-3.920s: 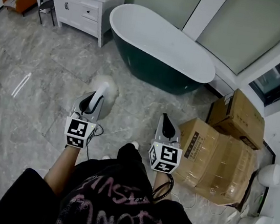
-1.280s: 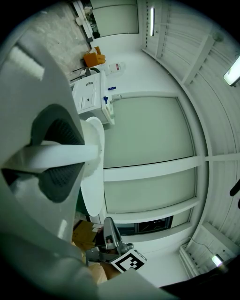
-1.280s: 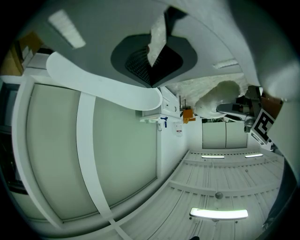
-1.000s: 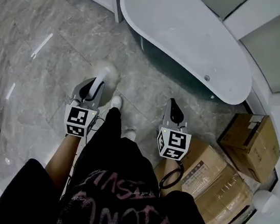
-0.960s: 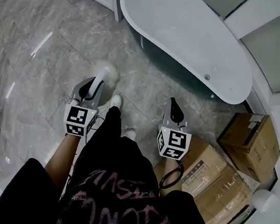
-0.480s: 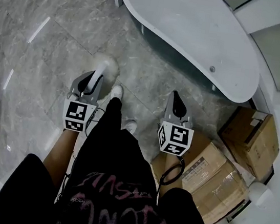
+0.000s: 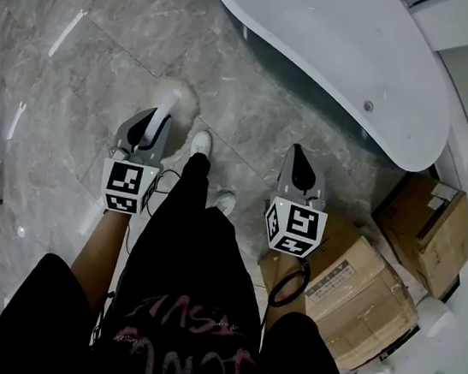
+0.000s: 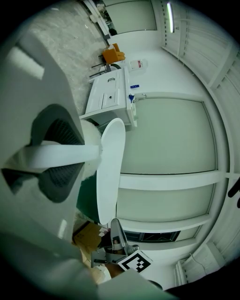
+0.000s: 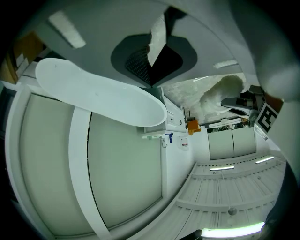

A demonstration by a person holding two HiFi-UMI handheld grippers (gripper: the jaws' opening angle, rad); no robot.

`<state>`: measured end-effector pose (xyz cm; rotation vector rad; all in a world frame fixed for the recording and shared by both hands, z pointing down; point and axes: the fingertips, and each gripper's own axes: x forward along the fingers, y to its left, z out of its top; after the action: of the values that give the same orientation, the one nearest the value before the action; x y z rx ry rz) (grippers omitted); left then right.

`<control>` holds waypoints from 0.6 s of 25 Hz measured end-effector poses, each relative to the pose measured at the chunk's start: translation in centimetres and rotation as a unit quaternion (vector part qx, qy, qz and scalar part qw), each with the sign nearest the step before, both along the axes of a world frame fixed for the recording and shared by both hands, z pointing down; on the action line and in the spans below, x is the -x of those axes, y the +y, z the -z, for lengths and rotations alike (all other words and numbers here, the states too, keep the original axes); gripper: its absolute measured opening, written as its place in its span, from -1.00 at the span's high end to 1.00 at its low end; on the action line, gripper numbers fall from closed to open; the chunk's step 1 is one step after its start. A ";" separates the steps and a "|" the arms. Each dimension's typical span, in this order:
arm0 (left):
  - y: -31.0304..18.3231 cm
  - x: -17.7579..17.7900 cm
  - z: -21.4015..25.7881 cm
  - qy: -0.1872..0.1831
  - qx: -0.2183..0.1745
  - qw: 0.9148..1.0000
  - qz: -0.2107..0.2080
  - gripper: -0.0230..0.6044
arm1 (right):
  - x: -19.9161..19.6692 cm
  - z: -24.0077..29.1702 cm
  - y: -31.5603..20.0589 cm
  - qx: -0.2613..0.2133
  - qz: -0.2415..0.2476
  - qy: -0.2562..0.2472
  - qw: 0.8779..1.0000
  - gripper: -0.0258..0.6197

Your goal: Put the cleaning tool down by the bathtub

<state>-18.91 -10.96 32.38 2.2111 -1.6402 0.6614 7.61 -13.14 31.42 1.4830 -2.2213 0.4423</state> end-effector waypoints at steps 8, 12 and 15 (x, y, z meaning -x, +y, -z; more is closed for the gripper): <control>-1.8 0.2 -4.7 0.005 0.029 1.000 -0.004 0.64 | 0.7 -4.7 -1.4 0.028 -0.007 -0.002 1.000 0.88; -2.9 0.3 -7.1 0.003 0.030 1.000 -0.005 0.64 | 0.8 -7.3 -2.4 0.036 -0.009 0.000 0.999 0.88; -3.5 0.3 -9.1 0.003 0.037 0.999 -0.008 0.64 | 0.7 -8.9 -3.1 0.039 -0.014 -0.003 0.999 0.88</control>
<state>-19.19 -14.43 41.49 2.1727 -1.5713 0.7090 6.93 -16.26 40.27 1.4755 -2.1641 0.5369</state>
